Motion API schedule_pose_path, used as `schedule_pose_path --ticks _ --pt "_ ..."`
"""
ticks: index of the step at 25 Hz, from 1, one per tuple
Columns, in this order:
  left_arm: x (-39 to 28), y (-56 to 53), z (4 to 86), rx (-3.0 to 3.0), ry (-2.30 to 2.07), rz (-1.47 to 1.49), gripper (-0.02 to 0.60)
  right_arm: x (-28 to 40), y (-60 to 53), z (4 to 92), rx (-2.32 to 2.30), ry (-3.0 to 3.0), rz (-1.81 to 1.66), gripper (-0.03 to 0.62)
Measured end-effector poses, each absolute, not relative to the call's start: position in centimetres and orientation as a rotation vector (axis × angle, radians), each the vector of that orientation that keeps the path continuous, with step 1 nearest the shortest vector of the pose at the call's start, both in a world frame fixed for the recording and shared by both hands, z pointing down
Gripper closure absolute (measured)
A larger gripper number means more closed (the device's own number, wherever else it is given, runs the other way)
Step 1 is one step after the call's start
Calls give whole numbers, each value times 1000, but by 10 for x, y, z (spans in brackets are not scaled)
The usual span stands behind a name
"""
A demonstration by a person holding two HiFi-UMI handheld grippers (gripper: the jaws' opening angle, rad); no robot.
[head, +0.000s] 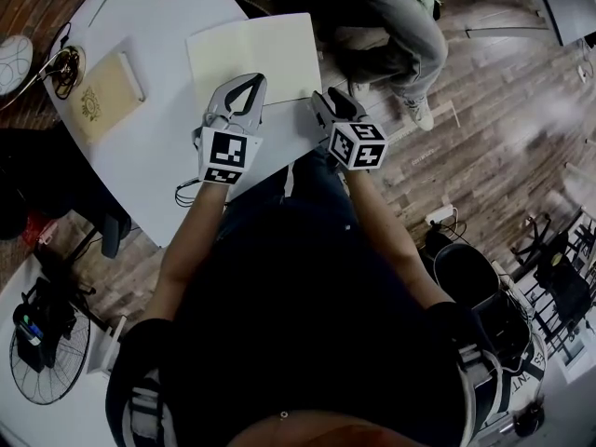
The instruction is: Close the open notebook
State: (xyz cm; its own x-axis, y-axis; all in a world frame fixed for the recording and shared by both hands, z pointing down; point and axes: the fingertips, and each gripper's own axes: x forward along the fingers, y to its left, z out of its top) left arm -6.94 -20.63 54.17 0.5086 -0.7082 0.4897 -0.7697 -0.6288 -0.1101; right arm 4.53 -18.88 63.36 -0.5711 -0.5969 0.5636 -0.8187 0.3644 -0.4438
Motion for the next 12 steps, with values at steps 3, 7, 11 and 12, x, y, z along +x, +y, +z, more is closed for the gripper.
schedule_pose_path --ticks 3,7,11,12 --pt "-71 -207 542 2612 -1301 768 575 44 -189 641 1220 -2317 1087 461" --pt "-74 -207 543 2596 -1319 774 575 43 -190 651 1190 -2303 1169 454" --pt "-77 -202 551 2562 -1333 804 575 42 -189 660 1151 -2288 1240 451" --pt "-77 -202 551 2560 -1335 808 575 42 -188 661 1139 -2288 1256 451"
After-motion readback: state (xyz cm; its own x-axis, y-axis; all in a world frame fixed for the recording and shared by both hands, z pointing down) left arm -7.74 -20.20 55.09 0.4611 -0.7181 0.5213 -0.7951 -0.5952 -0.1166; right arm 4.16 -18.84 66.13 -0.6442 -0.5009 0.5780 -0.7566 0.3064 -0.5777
